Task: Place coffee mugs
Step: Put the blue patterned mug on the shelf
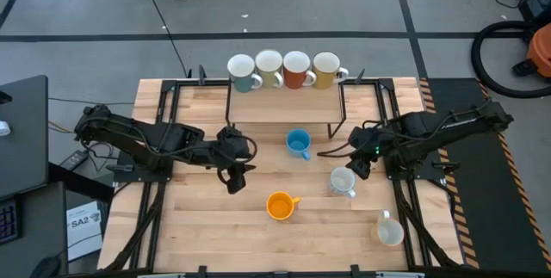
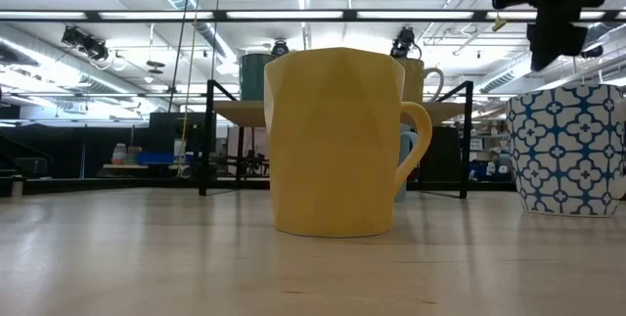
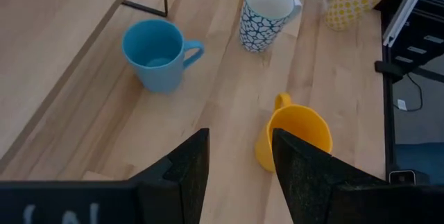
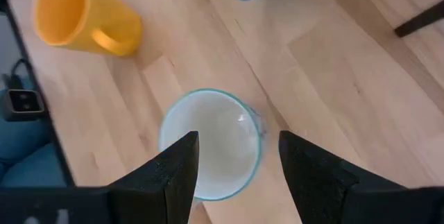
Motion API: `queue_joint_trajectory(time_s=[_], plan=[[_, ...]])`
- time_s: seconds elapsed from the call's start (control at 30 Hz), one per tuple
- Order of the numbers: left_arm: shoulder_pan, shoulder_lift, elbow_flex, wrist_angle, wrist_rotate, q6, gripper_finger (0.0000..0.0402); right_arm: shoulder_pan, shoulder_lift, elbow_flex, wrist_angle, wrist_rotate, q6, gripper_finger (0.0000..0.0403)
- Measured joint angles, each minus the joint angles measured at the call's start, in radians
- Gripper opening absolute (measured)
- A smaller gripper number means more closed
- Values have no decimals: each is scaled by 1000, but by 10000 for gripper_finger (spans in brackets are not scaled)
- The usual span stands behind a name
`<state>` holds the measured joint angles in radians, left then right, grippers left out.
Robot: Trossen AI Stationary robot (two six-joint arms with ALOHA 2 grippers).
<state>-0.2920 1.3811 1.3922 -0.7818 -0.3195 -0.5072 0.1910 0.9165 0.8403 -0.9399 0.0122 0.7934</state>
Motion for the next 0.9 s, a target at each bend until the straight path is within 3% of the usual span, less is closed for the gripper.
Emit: queue_joint_trajectory(time_s=[0.47, 0.9], plan=[[0, 0, 0, 0, 0, 0, 164, 53, 2, -169, 64, -6, 130, 205], [0, 1, 0, 0, 0, 0, 164, 58, 36, -198, 101, -6, 131, 203]])
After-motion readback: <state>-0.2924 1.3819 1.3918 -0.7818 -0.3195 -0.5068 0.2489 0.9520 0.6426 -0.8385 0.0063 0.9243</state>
